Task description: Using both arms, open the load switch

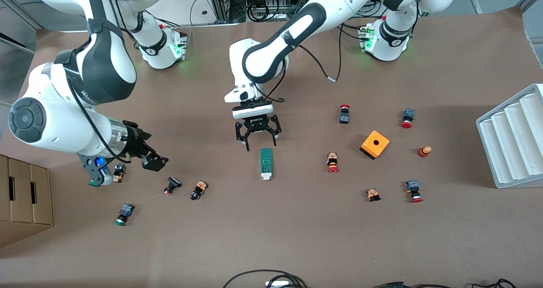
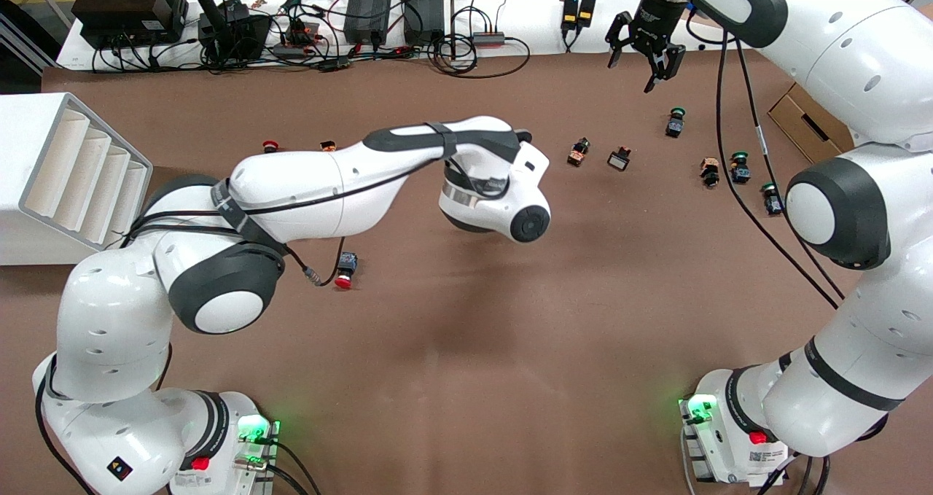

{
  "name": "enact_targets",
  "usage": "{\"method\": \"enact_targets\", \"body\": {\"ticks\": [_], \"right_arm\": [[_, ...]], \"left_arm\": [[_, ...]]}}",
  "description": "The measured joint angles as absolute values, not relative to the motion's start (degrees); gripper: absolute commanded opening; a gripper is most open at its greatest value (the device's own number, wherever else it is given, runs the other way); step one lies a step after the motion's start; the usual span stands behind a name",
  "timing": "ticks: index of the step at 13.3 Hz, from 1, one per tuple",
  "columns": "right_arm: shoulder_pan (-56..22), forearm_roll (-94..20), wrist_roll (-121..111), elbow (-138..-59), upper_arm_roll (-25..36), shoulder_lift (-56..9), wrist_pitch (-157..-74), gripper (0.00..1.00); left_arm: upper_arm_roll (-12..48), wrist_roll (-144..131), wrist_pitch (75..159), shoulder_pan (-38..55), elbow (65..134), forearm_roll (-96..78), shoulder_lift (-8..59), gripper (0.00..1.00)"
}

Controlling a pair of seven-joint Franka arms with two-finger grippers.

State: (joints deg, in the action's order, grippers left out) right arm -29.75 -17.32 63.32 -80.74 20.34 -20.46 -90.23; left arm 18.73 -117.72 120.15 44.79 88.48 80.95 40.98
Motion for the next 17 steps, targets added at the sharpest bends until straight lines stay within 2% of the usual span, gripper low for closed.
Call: {"method": "enact_targets", "body": {"ticks": [3,9,17], "right_arm": [[-30.5,-18.6,69.0,-80.7,20.3,-22.4,-90.0,1.0],[-30.9,-27.9,91.9,-78.7,20.4,-26.3,-91.1,1.0],[-36.8,-34.7,111.1,-71.7,20.2,-38.6,-104.8,1.0]], "left_arm": [[19.8,-125.0,118.4,45.6,88.8,86.6,44.0,1.0],[19.7,-135.5,111.5,46.2,89.0,98.5,50.8,1.0],[19.8,-142.3,108.3,46.5,89.0,107.6,55.7,1.0]]}}
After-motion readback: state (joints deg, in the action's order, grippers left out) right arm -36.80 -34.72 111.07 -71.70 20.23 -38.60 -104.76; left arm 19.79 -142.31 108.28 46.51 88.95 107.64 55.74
